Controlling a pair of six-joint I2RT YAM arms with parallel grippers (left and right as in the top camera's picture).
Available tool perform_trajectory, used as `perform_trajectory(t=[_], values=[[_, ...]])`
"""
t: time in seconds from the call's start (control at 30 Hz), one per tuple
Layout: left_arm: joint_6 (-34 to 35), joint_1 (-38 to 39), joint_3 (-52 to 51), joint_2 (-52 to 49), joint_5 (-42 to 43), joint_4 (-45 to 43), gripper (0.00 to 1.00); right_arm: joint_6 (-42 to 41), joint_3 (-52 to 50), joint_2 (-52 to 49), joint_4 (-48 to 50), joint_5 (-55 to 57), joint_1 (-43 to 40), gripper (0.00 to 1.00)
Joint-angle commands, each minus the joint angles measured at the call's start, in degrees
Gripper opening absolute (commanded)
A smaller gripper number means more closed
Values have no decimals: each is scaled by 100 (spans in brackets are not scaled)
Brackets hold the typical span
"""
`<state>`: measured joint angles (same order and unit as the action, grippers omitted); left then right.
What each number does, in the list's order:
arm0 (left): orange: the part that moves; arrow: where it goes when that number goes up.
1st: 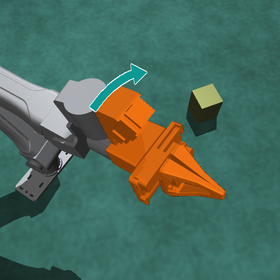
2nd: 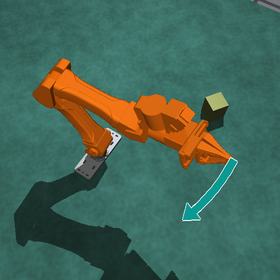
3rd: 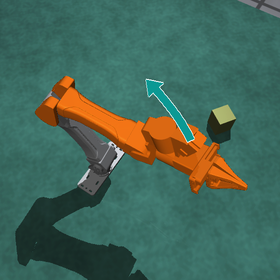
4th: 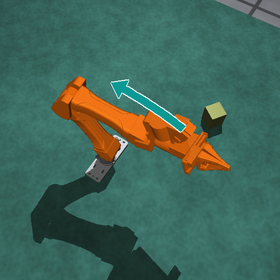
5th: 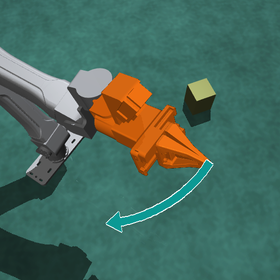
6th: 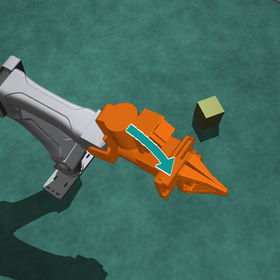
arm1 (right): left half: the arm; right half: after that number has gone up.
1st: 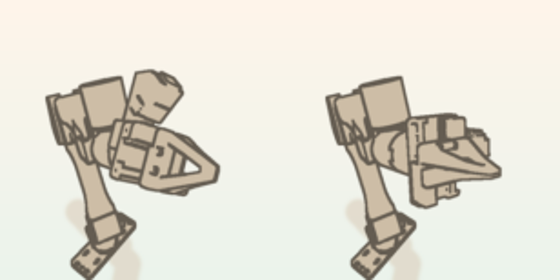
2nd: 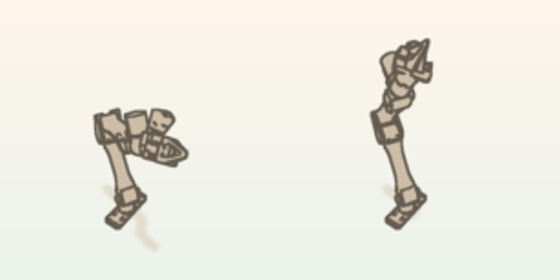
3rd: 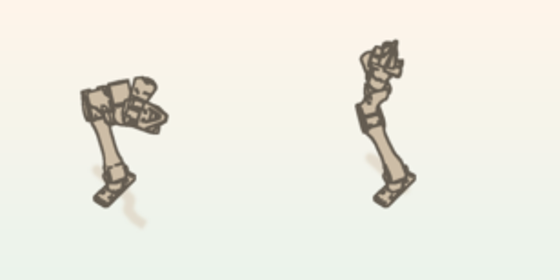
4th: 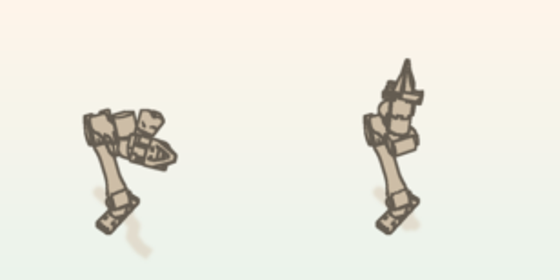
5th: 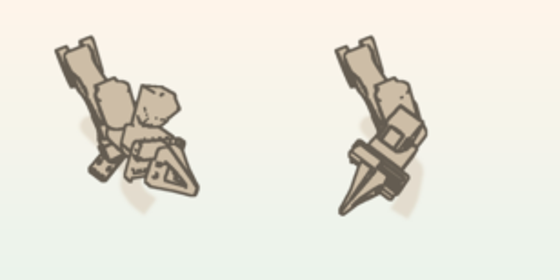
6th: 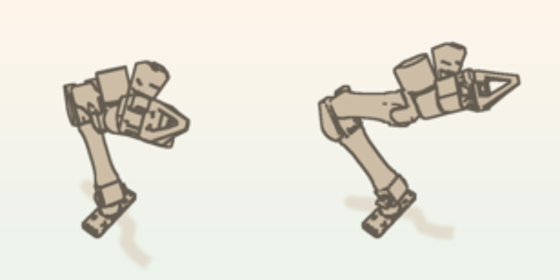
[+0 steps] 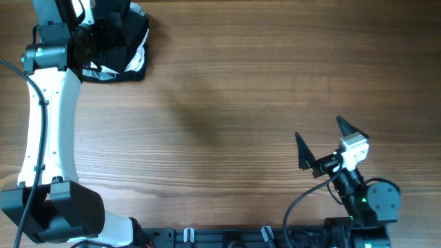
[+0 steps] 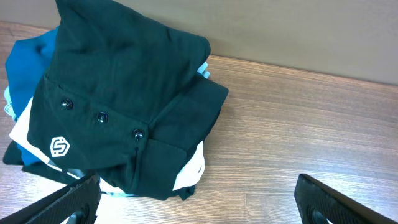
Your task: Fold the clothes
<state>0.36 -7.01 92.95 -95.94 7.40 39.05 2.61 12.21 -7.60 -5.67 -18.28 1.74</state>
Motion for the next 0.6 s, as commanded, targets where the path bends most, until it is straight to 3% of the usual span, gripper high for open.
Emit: perform_trajectory(t=[0.0, 0.13, 0.3, 0.57], values=[[55, -2, -9, -44, 48, -15, 100, -131, -693, 553, 387, 254, 31, 100], [52, -2, -9, -44, 48, -17, 100, -133, -1202, 743, 1147, 802, 33, 100], [52, -2, -9, -44, 48, -17, 100, -146, -1196, 743, 634, 979, 35, 100], [52, -2, -9, -44, 48, -17, 100, -151, -1193, 732, 643, 949, 35, 100]])
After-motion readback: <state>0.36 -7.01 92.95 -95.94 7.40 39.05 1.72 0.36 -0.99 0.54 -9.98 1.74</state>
